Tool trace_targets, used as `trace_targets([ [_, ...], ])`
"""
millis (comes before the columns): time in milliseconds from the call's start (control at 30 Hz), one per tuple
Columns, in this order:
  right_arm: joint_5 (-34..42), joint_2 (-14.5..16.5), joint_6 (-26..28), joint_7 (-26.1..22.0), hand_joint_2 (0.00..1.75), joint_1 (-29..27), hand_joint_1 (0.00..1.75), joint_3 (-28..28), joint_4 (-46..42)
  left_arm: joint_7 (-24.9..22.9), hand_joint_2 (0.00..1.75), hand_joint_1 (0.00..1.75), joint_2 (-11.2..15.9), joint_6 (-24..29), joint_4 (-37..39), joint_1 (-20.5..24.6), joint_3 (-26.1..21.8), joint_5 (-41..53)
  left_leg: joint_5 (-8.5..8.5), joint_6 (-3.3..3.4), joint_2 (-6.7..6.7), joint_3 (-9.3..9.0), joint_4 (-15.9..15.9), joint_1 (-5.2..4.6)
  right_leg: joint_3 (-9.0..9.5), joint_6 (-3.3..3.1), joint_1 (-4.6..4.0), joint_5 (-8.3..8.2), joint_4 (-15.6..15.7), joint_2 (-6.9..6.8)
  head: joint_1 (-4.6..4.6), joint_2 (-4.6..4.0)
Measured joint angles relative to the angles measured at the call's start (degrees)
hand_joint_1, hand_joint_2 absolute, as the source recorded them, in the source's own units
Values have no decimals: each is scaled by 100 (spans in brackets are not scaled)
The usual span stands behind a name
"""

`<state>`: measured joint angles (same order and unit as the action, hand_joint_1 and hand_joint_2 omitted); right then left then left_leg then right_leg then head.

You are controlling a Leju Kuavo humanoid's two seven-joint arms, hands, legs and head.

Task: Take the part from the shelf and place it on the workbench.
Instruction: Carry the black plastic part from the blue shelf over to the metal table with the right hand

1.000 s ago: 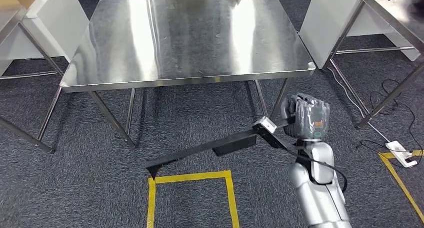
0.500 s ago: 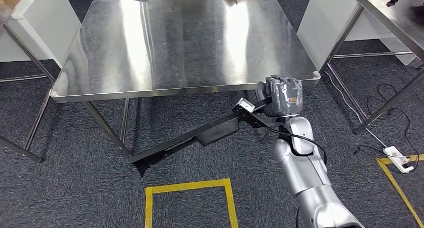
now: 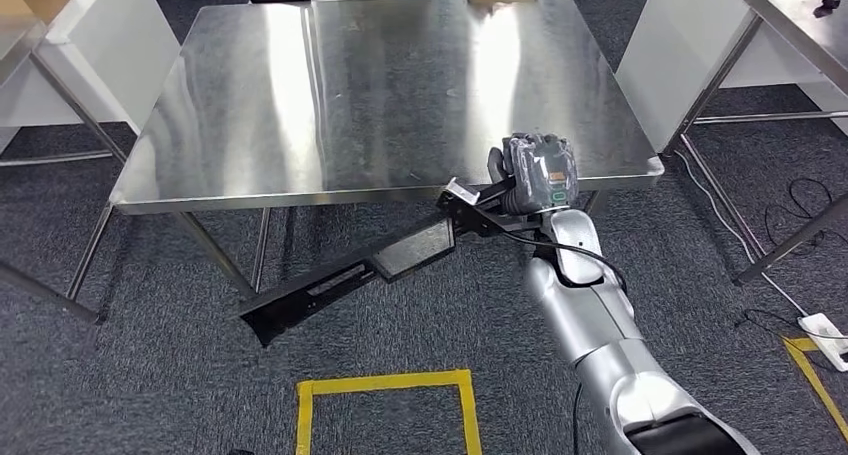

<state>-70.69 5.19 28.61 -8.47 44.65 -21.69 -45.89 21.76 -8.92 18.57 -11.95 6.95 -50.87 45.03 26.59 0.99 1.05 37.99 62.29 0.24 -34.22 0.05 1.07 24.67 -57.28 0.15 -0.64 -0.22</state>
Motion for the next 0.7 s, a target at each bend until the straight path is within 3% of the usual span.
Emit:
trace_targets([
  [67,30,-9,12,16,175,151,175,1,124,3,175,0,-2,-1,2,-2,1,-1,292,-66,-53,370,723,35,54,-53,-2,35,1,0,-56,0],
  [133,55,-28,19,31,175,221,175,1,230,3,175,0,-2,-1,2,-15,0,-2,355,-110,-80,664,1181,68,104,-69,-5,73,-2,0,-70,0],
  [167,61,-37,20,34,175,238,175,1,269,3,175,0,0,-1,2,-21,-1,-3,224,-119,-86,664,1101,84,135,-62,-4,97,-3,3,-75,0],
  [200,66,-43,22,34,175,252,175,2,302,3,175,0,3,-1,2,-23,-1,-3,3,-121,-91,542,794,101,172,-45,-1,125,-4,8,-81,0],
  [233,71,-47,28,34,175,271,175,2,329,3,175,0,7,-1,2,-22,-2,-4,-221,-118,-93,352,374,115,209,-21,1,155,-3,14,-86,0],
  [300,80,-61,55,45,175,349,175,5,380,4,175,0,12,-2,2,-12,-1,-3,-436,-96,-90,15,-260,103,234,35,-23,199,-5,26,-94,0],
  [367,71,-97,85,80,175,456,175,11,441,5,175,0,12,-4,3,-10,-1,-3,-400,-51,-81,-67,-383,60,220,94,-43,210,9,30,-85,0],
  [467,41,-203,98,142,175,667,175,56,555,18,175,0,4,-5,3,-13,-2,-11,-405,87,-76,-111,-445,46,162,177,-44,299,-110,22,-51,0],
  [500,35,-244,99,152,175,765,175,81,605,25,175,0,3,-5,2,-9,-3,-15,-408,131,-77,-135,-473,49,41,173,-45,398,-337,18,-32,0],
  [600,38,-355,99,163,175,1006,175,149,773,37,175,0,9,-3,2,4,-9,-26,-381,204,-76,-159,-484,37,-634,136,-37,763,-1483,15,19,0],
  [633,39,-387,99,166,175,1043,175,164,818,37,175,0,9,-4,2,3,-10,-28,-370,212,-68,-170,-483,32,-792,157,-37,785,-1704,15,29,0],
  [667,40,-414,99,167,175,1068,175,173,854,38,175,0,7,-5,3,0,-11,-28,-358,214,-58,-186,-480,27,-833,193,-39,711,-1695,16,43,0],
  [700,39,-434,99,167,175,1093,175,181,884,38,175,0,3,-7,3,-3,-12,-28,-343,207,-47,-206,-475,24,-748,235,-39,544,-1432,15,60,0],
])
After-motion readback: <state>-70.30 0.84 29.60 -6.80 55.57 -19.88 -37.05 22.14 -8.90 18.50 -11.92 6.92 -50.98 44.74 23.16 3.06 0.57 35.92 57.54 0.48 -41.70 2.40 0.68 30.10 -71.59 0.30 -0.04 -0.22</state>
